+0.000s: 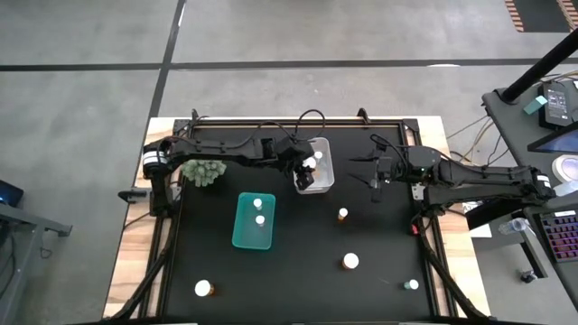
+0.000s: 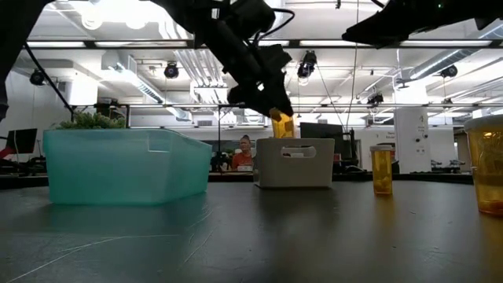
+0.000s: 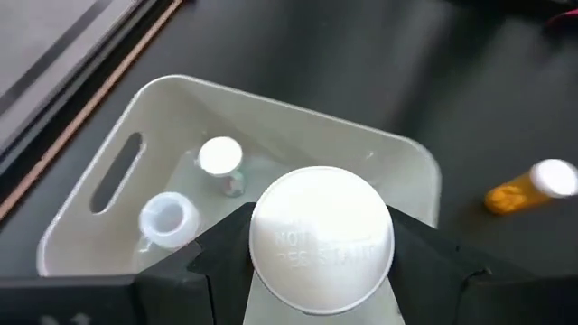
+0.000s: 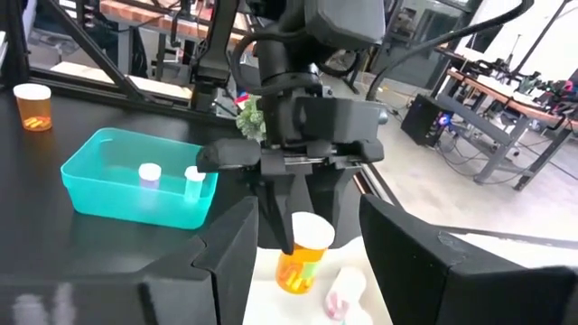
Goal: Pick and place medicine bottles into bin by pill shape (circle, oval)
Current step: Put the middle orange pill bottle into the white bin
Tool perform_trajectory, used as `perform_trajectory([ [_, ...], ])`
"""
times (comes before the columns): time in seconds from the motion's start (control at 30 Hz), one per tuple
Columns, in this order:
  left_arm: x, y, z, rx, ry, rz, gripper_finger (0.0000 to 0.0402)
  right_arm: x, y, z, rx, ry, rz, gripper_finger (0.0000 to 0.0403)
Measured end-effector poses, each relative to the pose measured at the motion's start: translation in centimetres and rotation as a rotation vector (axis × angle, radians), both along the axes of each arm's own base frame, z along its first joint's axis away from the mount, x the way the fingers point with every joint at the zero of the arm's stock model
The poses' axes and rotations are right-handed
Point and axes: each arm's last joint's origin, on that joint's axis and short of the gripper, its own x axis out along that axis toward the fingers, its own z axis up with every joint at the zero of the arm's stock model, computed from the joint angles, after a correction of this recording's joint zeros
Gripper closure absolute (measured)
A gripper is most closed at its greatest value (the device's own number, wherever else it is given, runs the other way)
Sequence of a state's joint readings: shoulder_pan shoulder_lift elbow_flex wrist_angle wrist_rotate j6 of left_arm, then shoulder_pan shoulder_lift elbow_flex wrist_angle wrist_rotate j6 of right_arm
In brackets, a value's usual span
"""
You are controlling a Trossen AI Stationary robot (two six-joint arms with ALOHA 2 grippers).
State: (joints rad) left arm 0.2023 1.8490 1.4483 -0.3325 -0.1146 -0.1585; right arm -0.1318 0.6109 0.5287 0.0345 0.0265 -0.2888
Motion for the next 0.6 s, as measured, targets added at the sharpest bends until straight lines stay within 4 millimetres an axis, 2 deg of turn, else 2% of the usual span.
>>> perform_trajectory([
  [0.1, 0.1, 0.5, -0.7, 0.009, 0.021, 0.027, 0.0208, 0.0, 0.0, -0.1, 0.0, 0.003, 0.0, 0.0216],
  [0.37, 1.1, 2.1, -4.4, -0.036, 0.082, 0.091, 0.0208, 0.0, 0.0, -0.2, 0.001, 0.005, -0.001, 0.0216],
  [0.6, 1.2, 2.6, -4.8, -0.037, 0.08, 0.101, 0.0208, 0.0, 0.0, -0.2, -0.008, 0.008, 0.001, 0.0216],
])
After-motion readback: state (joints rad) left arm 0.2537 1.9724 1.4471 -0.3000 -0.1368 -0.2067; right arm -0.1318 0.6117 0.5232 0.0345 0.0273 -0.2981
